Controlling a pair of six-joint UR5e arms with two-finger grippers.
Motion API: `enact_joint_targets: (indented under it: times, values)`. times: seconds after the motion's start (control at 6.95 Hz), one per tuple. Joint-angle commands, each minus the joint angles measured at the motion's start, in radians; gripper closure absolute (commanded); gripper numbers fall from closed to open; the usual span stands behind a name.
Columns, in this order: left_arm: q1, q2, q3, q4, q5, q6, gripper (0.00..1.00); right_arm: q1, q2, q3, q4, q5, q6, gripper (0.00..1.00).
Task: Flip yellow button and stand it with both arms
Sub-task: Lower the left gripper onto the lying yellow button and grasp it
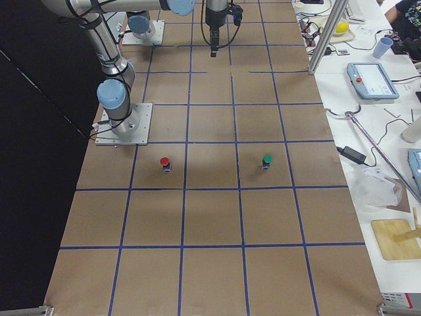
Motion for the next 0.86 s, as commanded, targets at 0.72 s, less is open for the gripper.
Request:
enact_joint_targets:
  times: [0.72]
  values:
    - [0.351,-0.192,-0.329,0.468,0.049,0.284,0.06,-0.004,-0.001,0.000,-0.001,0.003,0.003,0.00]
